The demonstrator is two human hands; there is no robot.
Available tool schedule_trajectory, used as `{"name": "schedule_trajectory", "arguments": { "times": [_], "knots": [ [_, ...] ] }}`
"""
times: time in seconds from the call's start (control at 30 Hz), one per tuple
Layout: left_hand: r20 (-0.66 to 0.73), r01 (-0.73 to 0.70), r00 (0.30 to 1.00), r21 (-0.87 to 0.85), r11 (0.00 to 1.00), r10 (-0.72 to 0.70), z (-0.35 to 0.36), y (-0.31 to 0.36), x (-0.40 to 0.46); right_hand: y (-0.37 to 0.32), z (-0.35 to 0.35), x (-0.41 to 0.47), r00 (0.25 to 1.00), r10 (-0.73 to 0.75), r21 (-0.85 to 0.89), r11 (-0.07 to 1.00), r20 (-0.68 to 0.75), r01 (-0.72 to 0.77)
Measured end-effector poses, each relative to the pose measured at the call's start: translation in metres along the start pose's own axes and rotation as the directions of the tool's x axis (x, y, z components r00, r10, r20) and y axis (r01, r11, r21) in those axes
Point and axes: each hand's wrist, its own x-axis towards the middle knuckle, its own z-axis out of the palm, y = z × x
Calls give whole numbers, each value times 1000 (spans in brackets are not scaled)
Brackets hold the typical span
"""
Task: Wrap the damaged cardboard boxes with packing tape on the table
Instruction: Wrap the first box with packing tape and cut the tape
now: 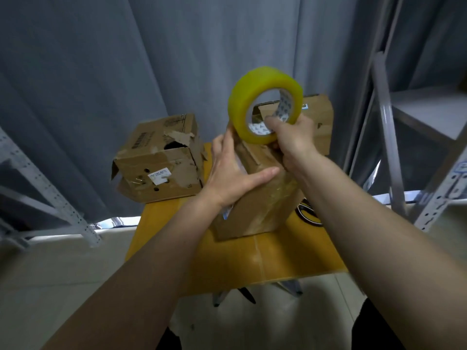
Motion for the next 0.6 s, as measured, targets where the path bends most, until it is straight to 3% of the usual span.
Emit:
{"name": "schedule_trajectory", "arguments": {
  "times": [0.2,0.37,0.6],
  "knots": [
    [86,193,979,-73,978,-187,-27,-12,-2,3,28,-14,995,-97,-199,975,32,102],
    [265,348,916,-145,926,-302,-43,-40,-12,15,54,-32,959,-145,-424,874,242,239],
    [266,324,925,-172,930,-272,-42,-47,-9,13,60,-24,976,-64,-451,879,206,153]
  ]
}}
